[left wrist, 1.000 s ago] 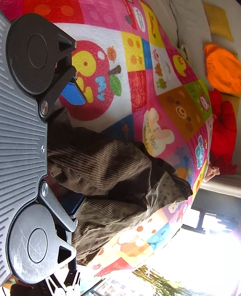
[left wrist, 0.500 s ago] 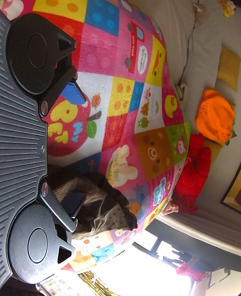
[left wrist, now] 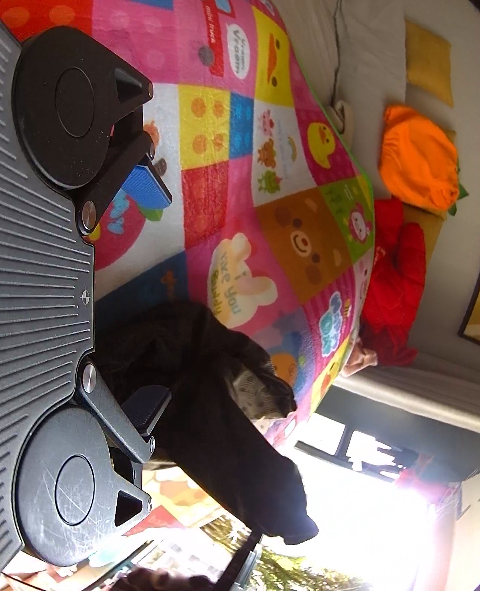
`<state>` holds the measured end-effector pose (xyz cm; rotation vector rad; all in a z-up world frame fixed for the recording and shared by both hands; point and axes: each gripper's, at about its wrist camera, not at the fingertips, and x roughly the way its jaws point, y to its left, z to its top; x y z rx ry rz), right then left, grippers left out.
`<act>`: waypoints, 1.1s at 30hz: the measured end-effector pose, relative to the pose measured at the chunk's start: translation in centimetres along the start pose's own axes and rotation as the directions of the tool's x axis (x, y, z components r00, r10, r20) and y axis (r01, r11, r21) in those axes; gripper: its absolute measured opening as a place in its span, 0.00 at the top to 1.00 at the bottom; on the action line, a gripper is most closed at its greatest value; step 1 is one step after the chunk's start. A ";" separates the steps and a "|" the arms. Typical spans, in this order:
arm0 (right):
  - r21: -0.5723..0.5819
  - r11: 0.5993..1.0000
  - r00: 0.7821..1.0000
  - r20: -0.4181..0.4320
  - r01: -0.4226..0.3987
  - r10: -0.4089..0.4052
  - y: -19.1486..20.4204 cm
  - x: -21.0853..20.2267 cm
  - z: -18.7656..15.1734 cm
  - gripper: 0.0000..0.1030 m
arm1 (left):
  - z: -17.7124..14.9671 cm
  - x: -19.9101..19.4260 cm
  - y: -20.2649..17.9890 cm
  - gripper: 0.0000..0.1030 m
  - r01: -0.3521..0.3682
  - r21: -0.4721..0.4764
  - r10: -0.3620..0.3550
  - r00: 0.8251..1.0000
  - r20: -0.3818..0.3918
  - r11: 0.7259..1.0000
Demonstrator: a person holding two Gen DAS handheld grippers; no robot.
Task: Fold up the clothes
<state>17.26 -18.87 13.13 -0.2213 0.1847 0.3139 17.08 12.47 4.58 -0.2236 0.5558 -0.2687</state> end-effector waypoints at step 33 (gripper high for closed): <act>0.158 0.943 0.940 0.131 0.292 -0.314 -10.5 -11.9 -0.5 0.90 | 3.5 -12.1 5.0 0.92 -0.559 0.122 0.517 0.815 0.262 0.820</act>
